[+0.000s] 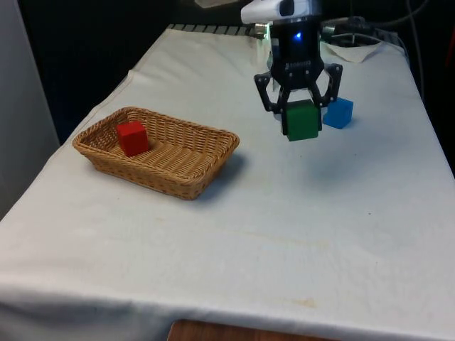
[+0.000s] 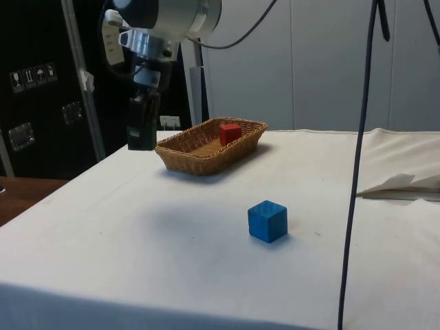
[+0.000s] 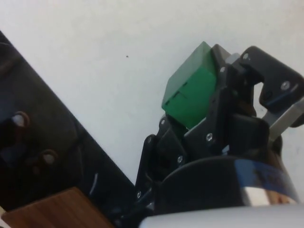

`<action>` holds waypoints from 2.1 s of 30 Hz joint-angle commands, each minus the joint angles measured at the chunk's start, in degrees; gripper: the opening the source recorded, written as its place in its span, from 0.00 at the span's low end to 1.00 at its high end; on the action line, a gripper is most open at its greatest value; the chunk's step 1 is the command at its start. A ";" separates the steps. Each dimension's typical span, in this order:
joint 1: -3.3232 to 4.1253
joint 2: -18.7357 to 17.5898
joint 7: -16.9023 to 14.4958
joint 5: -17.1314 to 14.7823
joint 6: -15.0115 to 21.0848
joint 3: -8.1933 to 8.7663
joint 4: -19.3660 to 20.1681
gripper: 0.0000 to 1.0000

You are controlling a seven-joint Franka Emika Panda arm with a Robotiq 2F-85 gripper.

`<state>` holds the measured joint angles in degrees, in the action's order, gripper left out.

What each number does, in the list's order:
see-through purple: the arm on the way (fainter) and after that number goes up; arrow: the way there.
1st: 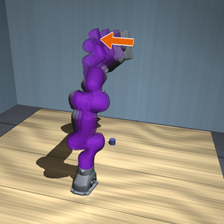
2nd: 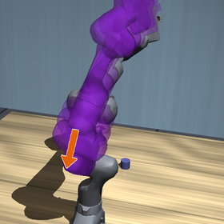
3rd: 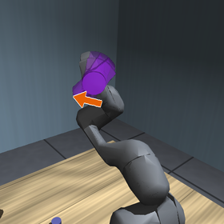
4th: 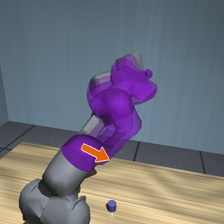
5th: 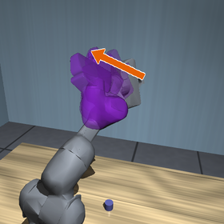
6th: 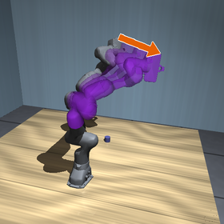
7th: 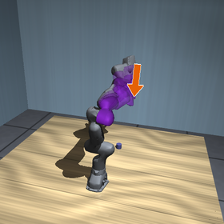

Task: Pick up exactly two blocks and place them into the basket.

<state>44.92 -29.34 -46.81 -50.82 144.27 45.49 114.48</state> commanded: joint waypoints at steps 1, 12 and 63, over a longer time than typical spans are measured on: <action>-0.17 -0.06 -0.11 -0.29 -0.06 0.00 -0.06 0.00; -2.01 -1.72 -1.09 -0.57 0.46 1.03 0.06 0.00; -4.93 -8.71 -1.78 -0.80 1.20 8.77 -0.06 0.00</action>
<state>40.34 -37.99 -48.24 -51.34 145.07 54.49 114.65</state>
